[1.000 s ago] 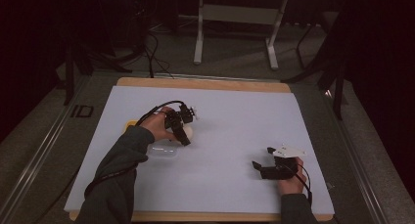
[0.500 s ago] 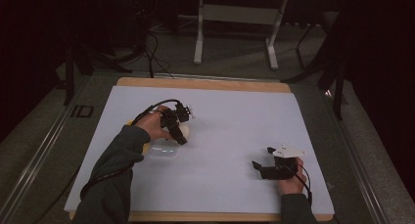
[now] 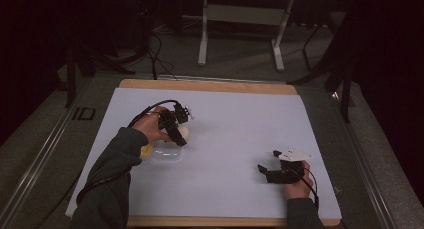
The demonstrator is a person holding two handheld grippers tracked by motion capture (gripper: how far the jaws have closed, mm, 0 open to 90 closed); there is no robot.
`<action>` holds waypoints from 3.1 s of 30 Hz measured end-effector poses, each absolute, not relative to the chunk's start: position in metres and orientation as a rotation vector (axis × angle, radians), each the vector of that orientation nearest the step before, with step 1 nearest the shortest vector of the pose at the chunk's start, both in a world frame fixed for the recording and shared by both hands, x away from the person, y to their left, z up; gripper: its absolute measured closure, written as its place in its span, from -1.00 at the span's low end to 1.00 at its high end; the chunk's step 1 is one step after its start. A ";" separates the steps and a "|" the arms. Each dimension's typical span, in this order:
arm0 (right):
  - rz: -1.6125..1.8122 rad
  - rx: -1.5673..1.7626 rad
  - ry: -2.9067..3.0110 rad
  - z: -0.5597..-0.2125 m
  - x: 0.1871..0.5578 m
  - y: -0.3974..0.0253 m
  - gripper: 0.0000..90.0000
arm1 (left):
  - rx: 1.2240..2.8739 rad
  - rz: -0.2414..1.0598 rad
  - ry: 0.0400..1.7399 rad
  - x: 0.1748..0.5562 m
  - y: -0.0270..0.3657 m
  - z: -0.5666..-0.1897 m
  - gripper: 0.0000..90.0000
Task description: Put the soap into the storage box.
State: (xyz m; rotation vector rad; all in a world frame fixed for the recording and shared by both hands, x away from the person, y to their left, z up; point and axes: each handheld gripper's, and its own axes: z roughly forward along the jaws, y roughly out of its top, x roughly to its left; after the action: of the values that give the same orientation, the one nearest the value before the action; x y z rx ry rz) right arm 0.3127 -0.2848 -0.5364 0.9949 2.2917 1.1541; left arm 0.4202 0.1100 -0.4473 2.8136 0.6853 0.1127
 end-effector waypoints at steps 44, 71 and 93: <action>1.154 0.994 2.290 -0.536 0.313 -0.285 -0.67 | 2.787 0.149 0.830 0.418 0.160 -0.440 -0.43; 1.152 0.993 2.289 -0.536 0.312 -0.284 -0.67 | 2.752 0.154 0.925 0.414 0.194 -0.442 -0.43; 1.146 0.988 2.288 -0.537 0.312 -0.284 -0.67 | 2.742 0.174 1.010 0.412 0.216 -0.452 -0.43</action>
State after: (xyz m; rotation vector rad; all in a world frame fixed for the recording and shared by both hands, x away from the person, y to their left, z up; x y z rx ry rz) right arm 0.3124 -0.2843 -0.5365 0.9878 2.2878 1.1460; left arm 0.4119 0.2158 -0.4520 2.7421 1.0103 0.1742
